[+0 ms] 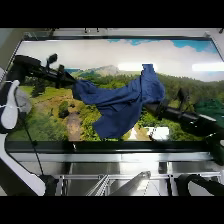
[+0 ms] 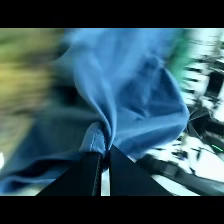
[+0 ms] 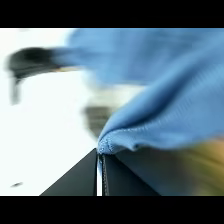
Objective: Fold the shirts.
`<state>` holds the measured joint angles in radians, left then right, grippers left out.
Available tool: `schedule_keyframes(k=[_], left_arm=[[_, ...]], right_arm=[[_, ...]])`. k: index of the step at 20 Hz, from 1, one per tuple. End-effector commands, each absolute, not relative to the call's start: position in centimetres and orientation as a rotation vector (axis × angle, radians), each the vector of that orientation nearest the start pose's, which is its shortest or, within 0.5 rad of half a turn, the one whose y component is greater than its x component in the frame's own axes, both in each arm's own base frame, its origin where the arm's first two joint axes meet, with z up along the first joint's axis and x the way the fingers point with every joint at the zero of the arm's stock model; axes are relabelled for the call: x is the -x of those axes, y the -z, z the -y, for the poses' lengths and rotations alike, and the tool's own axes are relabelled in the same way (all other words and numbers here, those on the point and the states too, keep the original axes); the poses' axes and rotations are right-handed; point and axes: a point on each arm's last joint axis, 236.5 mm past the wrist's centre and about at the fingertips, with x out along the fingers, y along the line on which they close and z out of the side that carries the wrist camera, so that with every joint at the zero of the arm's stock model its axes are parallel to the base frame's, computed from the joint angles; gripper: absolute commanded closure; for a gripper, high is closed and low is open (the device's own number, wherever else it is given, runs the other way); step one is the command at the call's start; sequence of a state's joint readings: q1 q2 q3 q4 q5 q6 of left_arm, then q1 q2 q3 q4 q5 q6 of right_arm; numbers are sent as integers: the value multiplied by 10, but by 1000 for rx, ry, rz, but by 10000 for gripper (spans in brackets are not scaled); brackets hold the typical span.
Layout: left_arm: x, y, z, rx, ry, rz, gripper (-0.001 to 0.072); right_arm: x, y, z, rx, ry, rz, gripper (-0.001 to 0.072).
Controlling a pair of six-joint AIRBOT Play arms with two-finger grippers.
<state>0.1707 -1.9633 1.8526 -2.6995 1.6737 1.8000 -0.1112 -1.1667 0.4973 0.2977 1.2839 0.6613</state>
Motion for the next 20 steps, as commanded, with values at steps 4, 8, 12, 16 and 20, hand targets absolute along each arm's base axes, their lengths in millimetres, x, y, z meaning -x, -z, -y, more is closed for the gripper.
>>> schedule_keyframes(k=[4, 8, 12, 16, 20], left_arm=[[-331, -396, 153, 457, 1152, -513, 686], [-234, -506, 136, 152, 814, -120, 684], [-236, -479, 120, 185, 708, -196, 680], [-331, -322, 72, 495, 619, -640, 680], [-384, -118, 48, 838, 524, -1134, 681]], right_arm=[[-207, -433, -101, -681, -1125, 289, 688], [-179, -506, -120, -291, -914, 385, 689], [-217, -504, -120, -275, -906, 286, 689], [-364, -379, -88, -338, -652, -95, 689], [-464, -173, -85, -452, -538, -612, 690]])
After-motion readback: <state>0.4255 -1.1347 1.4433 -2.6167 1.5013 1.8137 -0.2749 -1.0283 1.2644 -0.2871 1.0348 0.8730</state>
